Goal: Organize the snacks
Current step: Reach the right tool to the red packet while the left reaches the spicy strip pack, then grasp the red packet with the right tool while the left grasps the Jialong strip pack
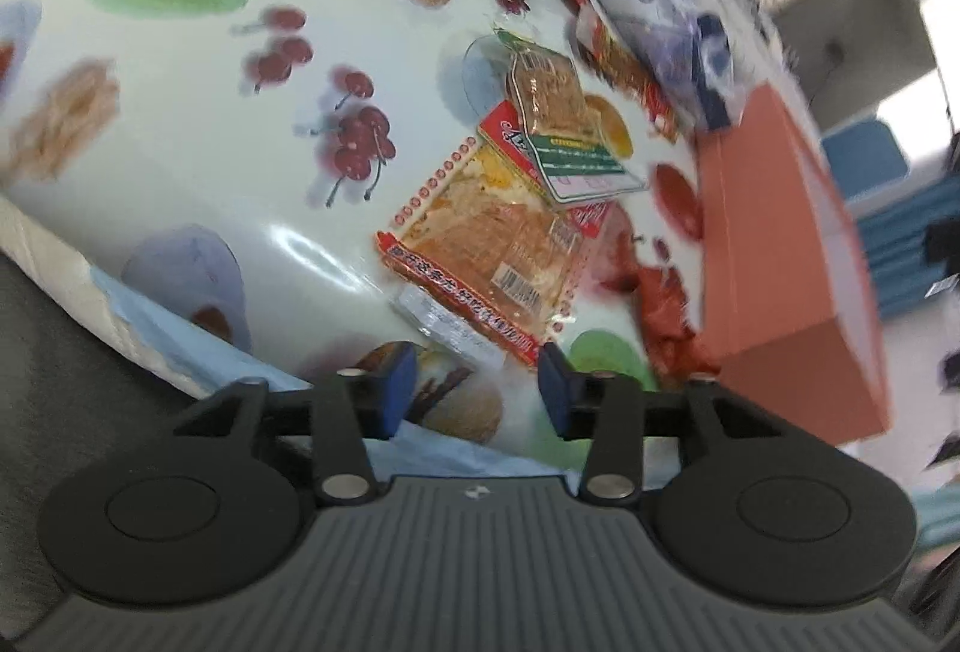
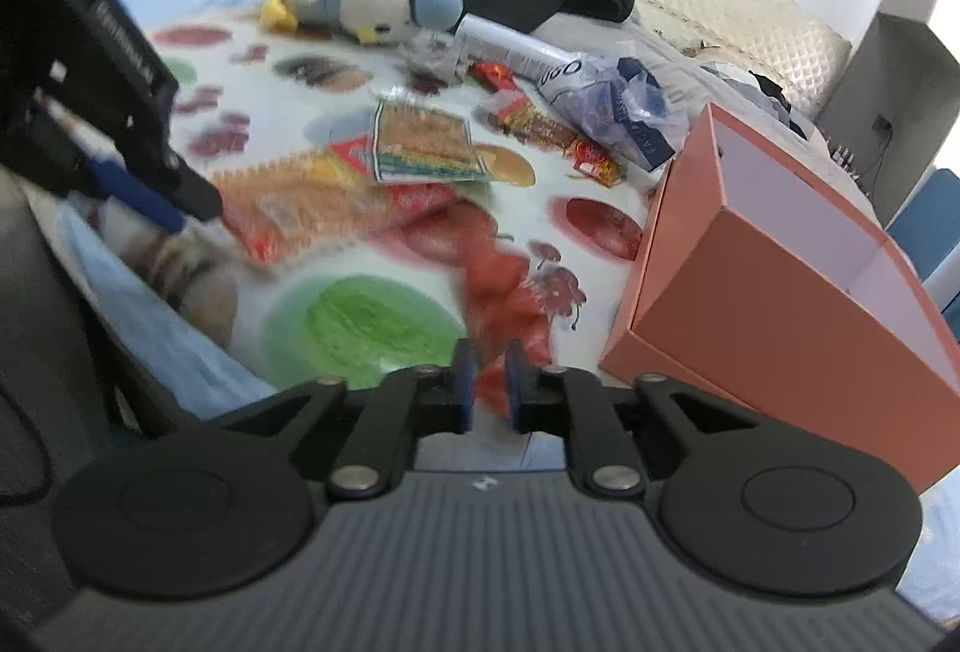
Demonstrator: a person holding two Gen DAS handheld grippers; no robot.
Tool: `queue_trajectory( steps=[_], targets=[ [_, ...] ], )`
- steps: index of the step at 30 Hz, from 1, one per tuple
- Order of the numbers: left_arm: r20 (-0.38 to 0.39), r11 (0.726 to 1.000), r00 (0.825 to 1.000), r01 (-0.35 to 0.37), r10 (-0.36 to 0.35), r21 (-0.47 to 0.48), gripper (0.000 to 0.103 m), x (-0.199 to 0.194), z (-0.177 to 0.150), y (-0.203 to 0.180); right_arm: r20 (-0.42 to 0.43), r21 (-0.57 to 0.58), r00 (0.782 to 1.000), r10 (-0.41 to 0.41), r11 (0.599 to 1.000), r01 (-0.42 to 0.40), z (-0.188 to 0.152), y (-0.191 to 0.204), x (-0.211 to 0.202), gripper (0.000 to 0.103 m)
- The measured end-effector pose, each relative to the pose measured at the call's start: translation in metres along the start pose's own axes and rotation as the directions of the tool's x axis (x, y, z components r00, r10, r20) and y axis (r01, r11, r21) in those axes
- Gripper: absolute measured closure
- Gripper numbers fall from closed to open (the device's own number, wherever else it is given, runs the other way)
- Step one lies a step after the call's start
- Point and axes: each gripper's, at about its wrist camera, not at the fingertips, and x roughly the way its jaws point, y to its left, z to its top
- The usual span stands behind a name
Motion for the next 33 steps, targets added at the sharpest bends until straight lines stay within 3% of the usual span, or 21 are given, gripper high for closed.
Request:
queue_trajectory(
  steps=[2,5,7,11,20,27,33],
  targets=[
    [-0.001,0.994,1.0,-0.022,0.022,0.108,0.046,-0.006,0.005,-0.013,0.03,0.056,0.999,0.028,0.998,-0.03,0.001,-0.01,-0.003,0.057],
    [0.039,0.97,0.998,-0.059,0.051,0.237,0.029,-0.011,0.014,-0.028,0.062,0.158,0.997,0.045,0.986,-0.054,0.004,-0.03,-0.003,0.043],
    [0.056,0.951,0.996,-0.087,0.074,0.297,0.028,-0.009,0.02,-0.034,0.076,0.201,0.996,0.051,0.977,-0.065,0.006,-0.04,0.001,0.039],
    [0.04,0.915,0.996,-0.089,0.079,0.394,0.023,0.009,0.034,-0.045,0.065,0.267,0.991,0.12,0.954,-0.133,0.006,-0.052,0.016,0.038],
    [0.003,0.845,0.99,-0.122,0.142,0.521,0.023,0.057,0.042,-0.056,0.033,0.314,0.971,0.238,0.919,-0.236,0.008,-0.056,0.05,0.038],
    [-0.006,0.82,0.985,-0.14,0.172,0.556,0.023,0.074,0.041,-0.057,0.014,0.317,0.983,0.183,0.932,-0.178,0.01,-0.056,0.066,0.038],
    [0.01,0.797,0.982,-0.16,0.189,0.582,0.024,0.079,0.037,-0.059,-0.011,0.317,0.98,0.198,0.93,-0.184,0.007,-0.056,0.077,0.038]
  ],
)
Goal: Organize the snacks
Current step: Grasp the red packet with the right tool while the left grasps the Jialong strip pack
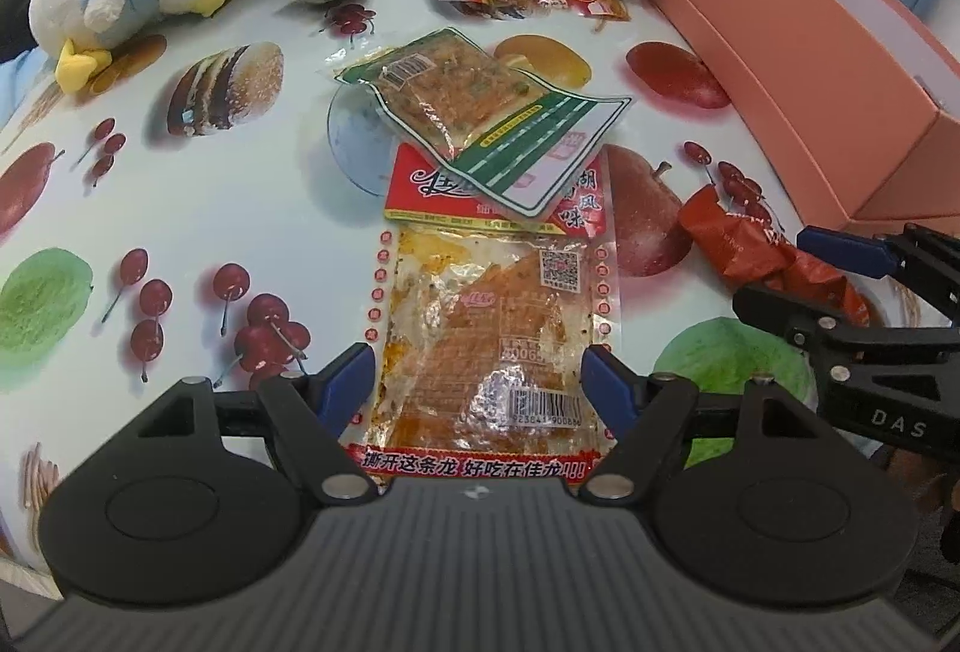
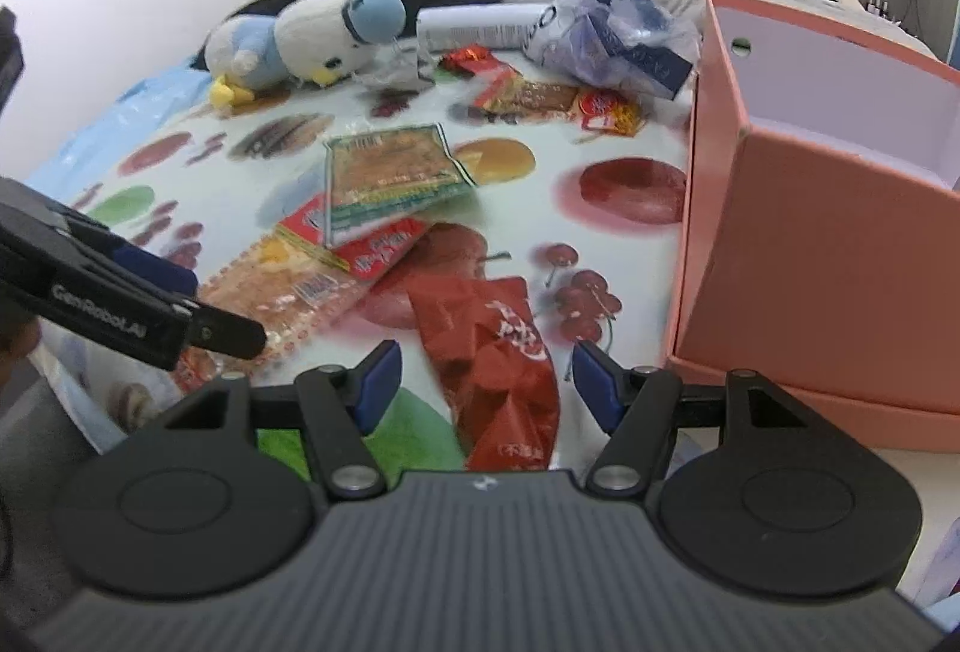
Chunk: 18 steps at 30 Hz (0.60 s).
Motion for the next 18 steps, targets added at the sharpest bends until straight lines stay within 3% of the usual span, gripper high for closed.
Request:
queue_trajectory(
  steps=[6,11,18],
  targets=[
    [0.004,1.0,1.0,-0.012,0.012,0.002,0.029,0.002,0.0,-0.004,-0.036,0.01,0.999,-0.005,1.0,0.006,-0.005,-0.001,0.006,0.04],
    [0.008,1.0,1.0,-0.013,0.013,-0.005,0.038,0.001,-0.001,-0.008,-0.046,0.005,0.999,-0.011,1.0,0.011,-0.004,0.0,0.006,0.056],
    [0.01,1.0,1.0,-0.015,0.015,-0.014,0.051,-0.003,-0.004,-0.013,-0.063,-0.027,0.998,-0.012,1.0,0.011,-0.004,0.009,0.002,0.059]
  ],
)
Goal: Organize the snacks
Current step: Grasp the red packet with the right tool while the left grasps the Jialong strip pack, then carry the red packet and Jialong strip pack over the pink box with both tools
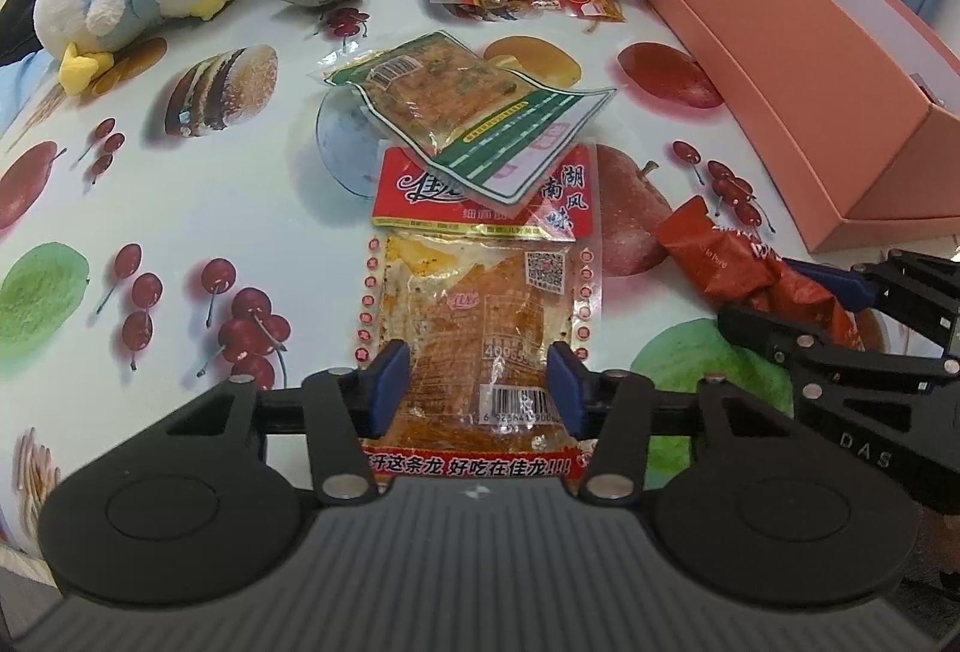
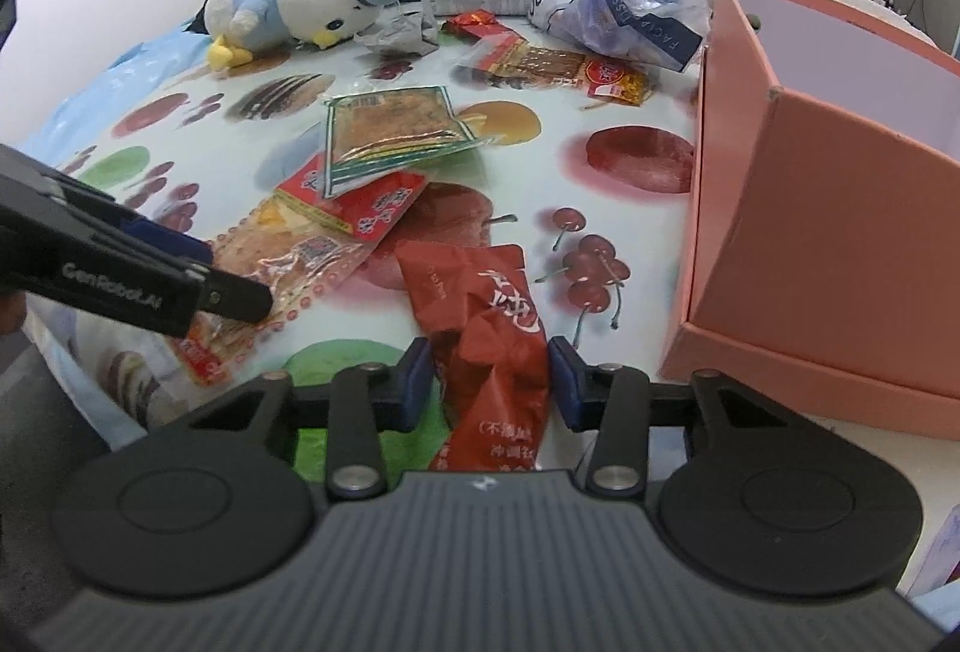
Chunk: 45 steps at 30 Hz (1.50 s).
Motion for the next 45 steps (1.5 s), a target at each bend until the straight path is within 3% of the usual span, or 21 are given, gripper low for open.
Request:
queue_trajectory(
  steps=[9,18,32,45],
  targets=[
    [0.01,0.999,1.0,0.011,-0.011,-0.041,0.066,-0.013,-0.006,-0.004,-0.012,0.048,1.0,-0.02,0.999,0.021,0.0,-0.003,-0.014,0.061],
    [0.037,0.989,0.999,0.031,-0.026,-0.143,0.085,-0.033,-0.015,-0.005,-0.001,0.114,0.999,-0.046,0.992,0.045,-0.002,-0.013,-0.033,0.061],
    [0.099,0.968,0.993,0.09,-0.069,-0.233,0.089,-0.073,-0.021,-0.015,0.03,0.181,0.997,-0.067,0.982,0.06,-0.001,-0.022,-0.072,0.061],
    [0.183,0.959,0.971,0.192,-0.155,-0.207,0.089,-0.122,-0.014,-0.06,0.078,0.246,0.991,-0.108,0.966,0.086,0.006,-0.029,-0.121,0.061]
  ],
)
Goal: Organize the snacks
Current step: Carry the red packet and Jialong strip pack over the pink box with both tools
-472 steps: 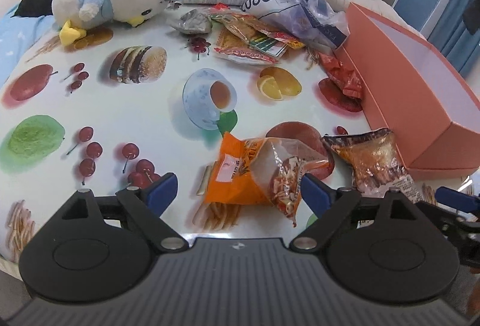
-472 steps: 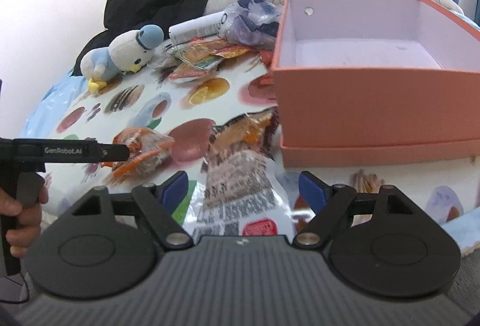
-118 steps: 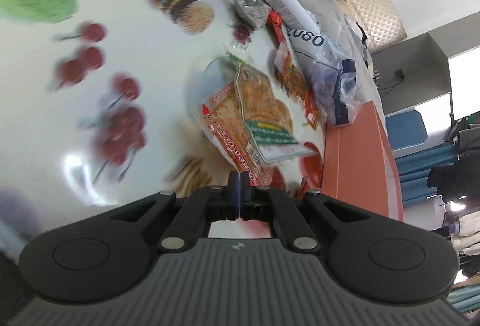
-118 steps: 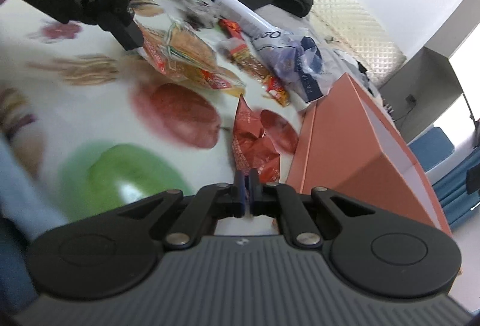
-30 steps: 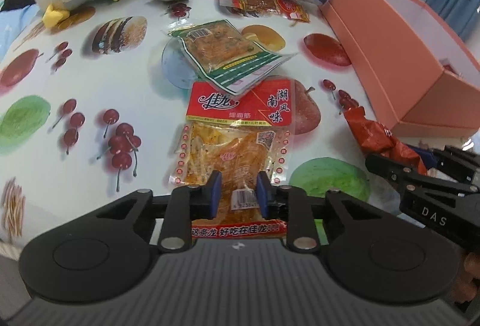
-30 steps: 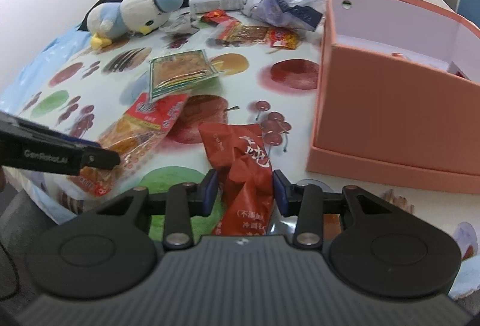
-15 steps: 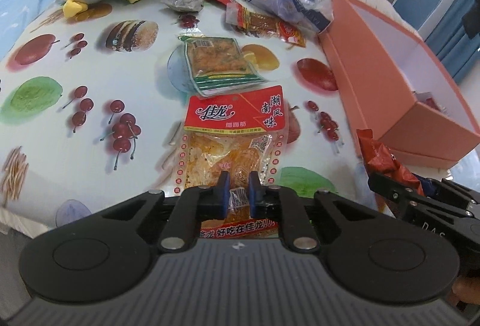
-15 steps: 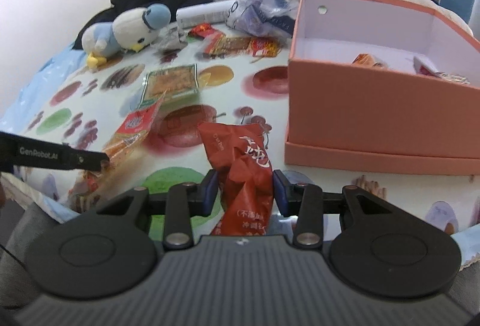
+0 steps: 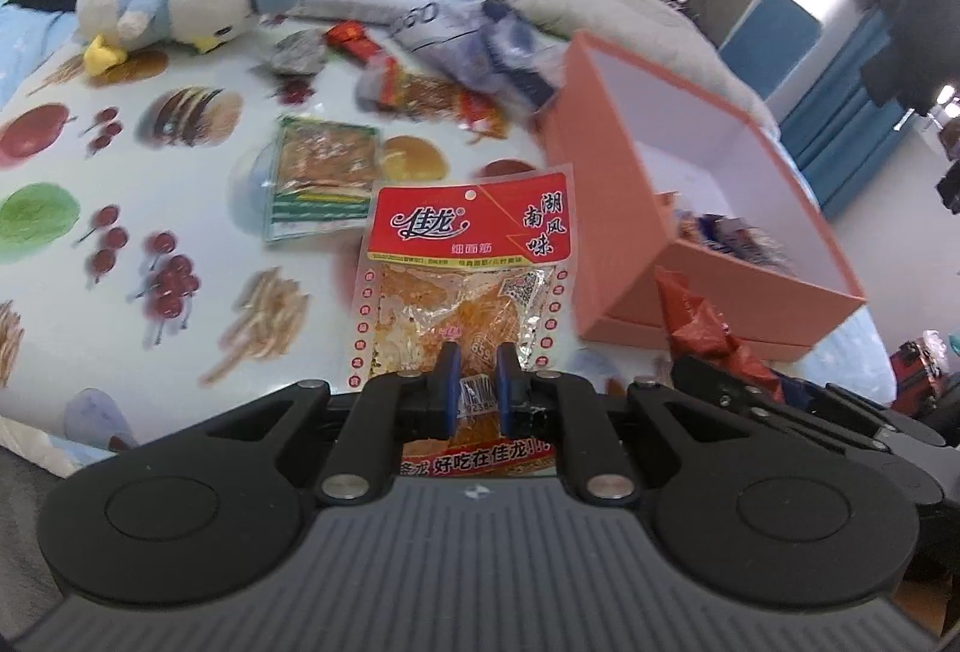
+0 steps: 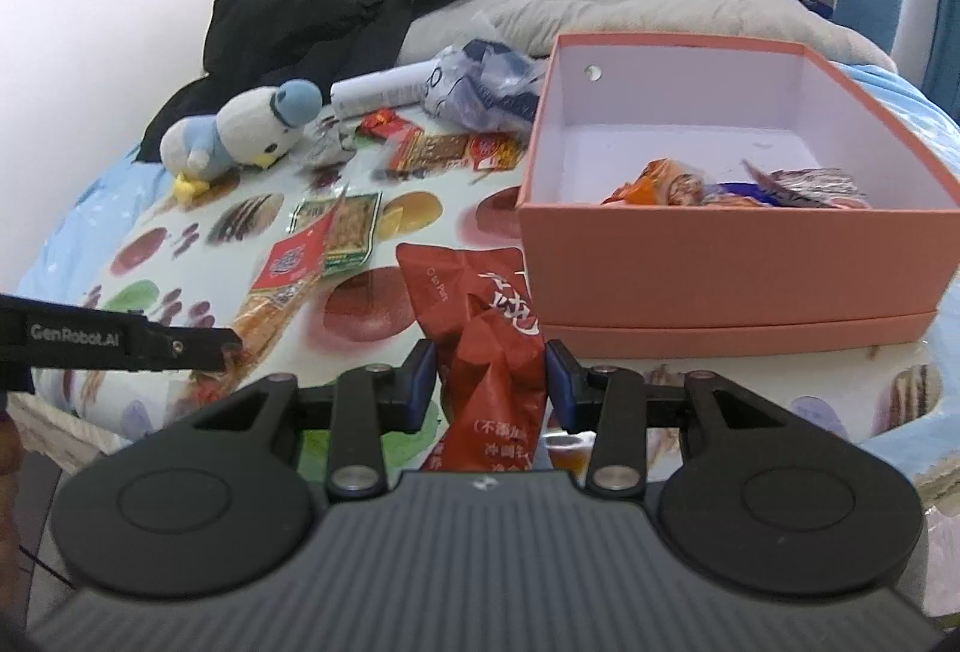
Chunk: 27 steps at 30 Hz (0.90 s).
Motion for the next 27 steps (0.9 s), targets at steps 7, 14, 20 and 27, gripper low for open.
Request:
queue_trajectory(
  steps=[7,14,20,27],
  targets=[
    [0.023,0.997,0.998,0.061,-0.062,0.043,0.089,-0.012,0.006,-0.031,0.041,0.037,0.999,-0.025,0.999,0.023,0.007,-0.013,-0.028,0.061],
    [0.049,0.985,0.991,0.121,-0.127,0.119,0.089,-0.01,0.029,-0.064,0.112,0.085,0.991,-0.07,0.995,0.061,0.018,-0.035,-0.052,0.061],
    [0.081,0.969,0.98,0.163,-0.18,0.184,0.089,0.006,0.065,-0.099,0.182,0.108,0.976,-0.12,0.989,0.102,0.037,-0.055,-0.058,0.061],
    [0.073,0.946,0.971,0.203,-0.228,0.254,0.089,0.036,0.096,-0.147,0.241,0.138,0.957,-0.164,0.981,0.133,0.071,-0.083,-0.05,0.061]
  ],
)
